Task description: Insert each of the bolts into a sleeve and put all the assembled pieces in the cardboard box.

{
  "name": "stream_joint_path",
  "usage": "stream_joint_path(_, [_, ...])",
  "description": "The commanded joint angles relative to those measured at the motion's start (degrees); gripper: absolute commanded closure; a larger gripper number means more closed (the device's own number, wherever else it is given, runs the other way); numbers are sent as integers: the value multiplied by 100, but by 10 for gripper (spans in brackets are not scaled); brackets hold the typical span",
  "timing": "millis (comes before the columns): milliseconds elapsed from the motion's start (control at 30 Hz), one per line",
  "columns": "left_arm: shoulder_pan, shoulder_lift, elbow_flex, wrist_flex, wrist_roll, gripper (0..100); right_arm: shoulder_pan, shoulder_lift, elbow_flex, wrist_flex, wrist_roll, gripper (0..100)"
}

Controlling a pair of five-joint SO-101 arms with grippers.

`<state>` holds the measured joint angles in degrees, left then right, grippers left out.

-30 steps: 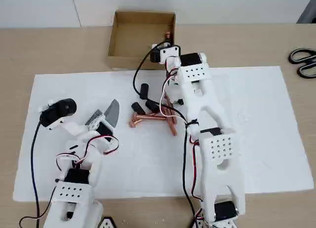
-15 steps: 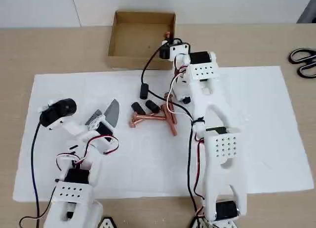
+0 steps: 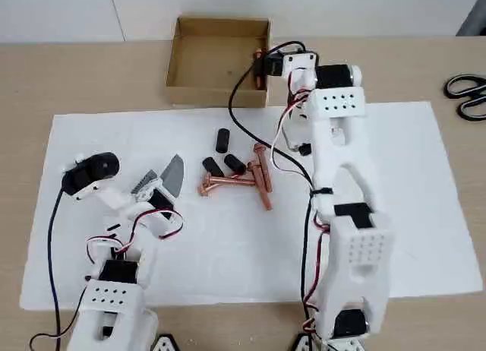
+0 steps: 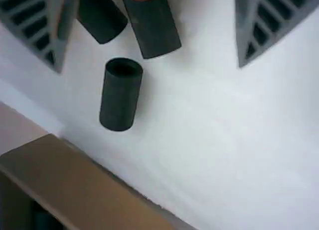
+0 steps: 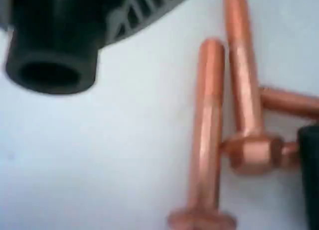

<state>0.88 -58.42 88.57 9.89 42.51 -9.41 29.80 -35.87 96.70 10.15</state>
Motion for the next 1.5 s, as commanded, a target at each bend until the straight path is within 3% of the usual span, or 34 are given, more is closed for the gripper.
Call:
stream_joint_path(0, [9, -18, -40, 9, -123, 784, 48, -1007, 800, 31, -167, 995])
stream_joint_path(300, [9, -18, -40, 9, -123, 784, 48, -936, 1916, -453, -176, 991])
stream_joint_path(500, [-9, -18, -40, 9, -123, 784, 22, -242, 1890, -681, -149, 986])
stream_joint_path(700, [-18, -18, -40, 9, -123, 784, 22, 268, 1881, -743, -167, 892])
stream_joint_path(1467, [0, -9, -40, 9, -123, 784, -84, 673, 1741, -954, -158, 891])
